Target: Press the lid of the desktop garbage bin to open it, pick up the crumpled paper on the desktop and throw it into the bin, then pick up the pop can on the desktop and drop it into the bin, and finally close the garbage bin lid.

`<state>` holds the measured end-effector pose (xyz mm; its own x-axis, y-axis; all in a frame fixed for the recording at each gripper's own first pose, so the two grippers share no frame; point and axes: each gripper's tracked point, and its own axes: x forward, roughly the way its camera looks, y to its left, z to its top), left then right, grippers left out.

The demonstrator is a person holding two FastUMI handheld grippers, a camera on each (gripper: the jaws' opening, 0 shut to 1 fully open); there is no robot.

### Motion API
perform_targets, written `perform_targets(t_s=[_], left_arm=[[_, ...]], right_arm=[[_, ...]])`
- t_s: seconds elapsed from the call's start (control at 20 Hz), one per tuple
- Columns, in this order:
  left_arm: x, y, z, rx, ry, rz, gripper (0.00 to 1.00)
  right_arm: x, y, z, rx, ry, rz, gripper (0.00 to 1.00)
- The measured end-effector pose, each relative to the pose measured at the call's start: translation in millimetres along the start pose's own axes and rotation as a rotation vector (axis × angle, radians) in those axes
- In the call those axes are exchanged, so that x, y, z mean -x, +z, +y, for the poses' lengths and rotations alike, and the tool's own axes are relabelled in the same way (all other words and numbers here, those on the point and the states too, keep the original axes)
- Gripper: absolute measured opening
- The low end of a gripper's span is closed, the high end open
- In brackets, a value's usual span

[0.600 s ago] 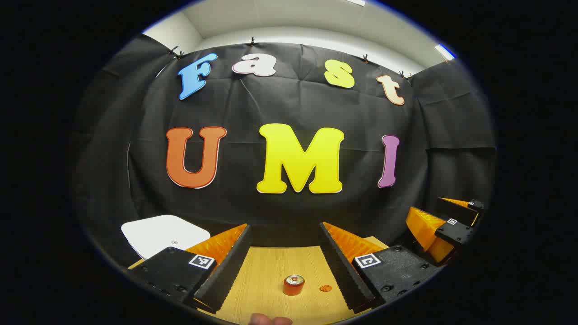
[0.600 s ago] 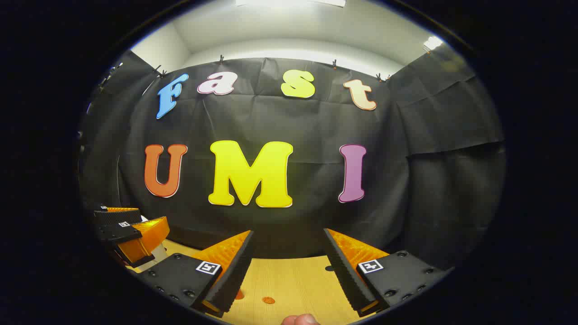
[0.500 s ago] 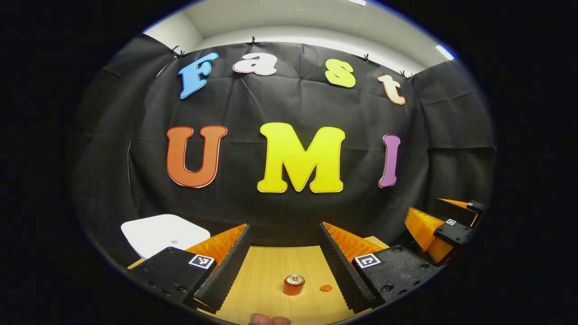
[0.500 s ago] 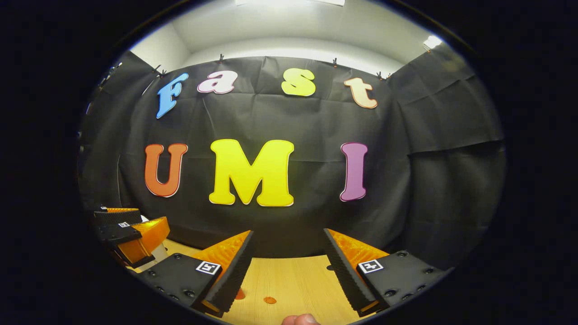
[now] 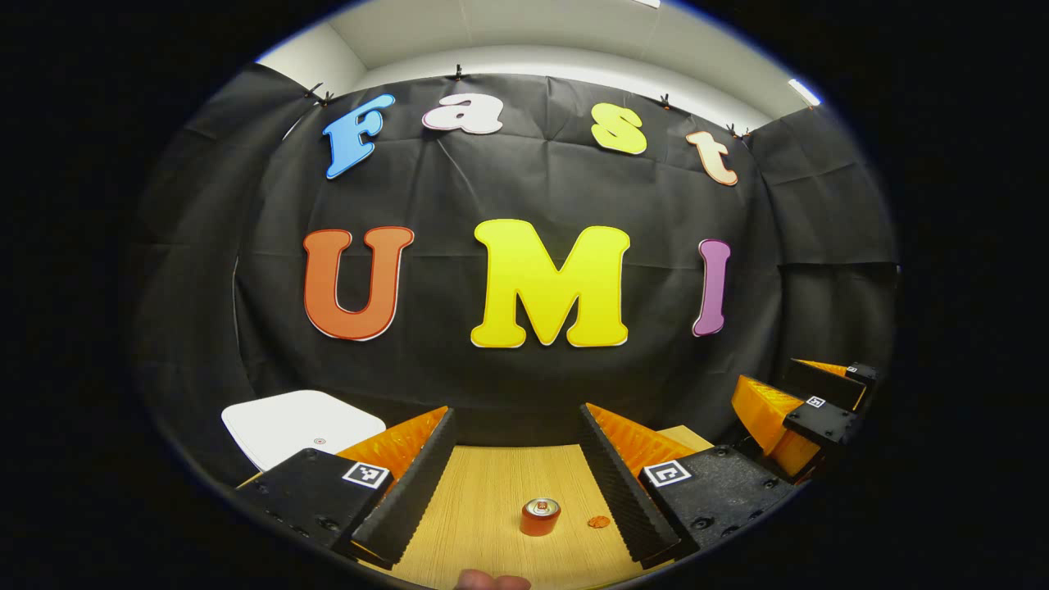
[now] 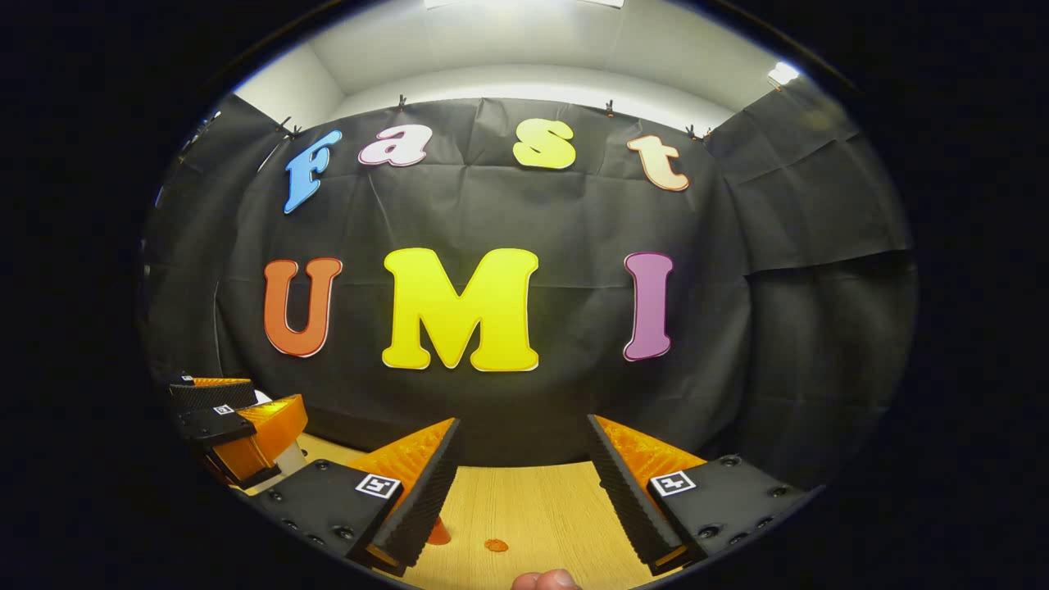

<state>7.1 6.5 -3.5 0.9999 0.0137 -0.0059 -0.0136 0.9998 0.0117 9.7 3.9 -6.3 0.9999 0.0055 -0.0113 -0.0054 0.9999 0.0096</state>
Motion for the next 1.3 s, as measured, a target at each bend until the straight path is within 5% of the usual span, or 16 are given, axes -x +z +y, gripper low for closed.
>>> perform_targets(t_s=[0.7, 1.0, 1.15, 1.3], left_arm=[[-11, 0, -2, -0.024, 0.029, 0.008, 0.96], [-19, 14, 24, -0.022, 0.101, -0.019, 0.94], [-20, 26, 50, -0.016, 0.161, -0.040, 0.84], [-22, 33, 81, -0.021, 0.234, -0.050, 0.88]], right_arm=[[-10, -4, -22, -0.011, 0.002, -0.005, 0.94], [-16, -1, -29, -0.007, 0.010, -0.004, 0.94], [-18, 1, -25, 0.003, 0.027, -0.007, 0.94], [-19, 4, -19, 0.002, 0.047, -0.009, 0.94]])
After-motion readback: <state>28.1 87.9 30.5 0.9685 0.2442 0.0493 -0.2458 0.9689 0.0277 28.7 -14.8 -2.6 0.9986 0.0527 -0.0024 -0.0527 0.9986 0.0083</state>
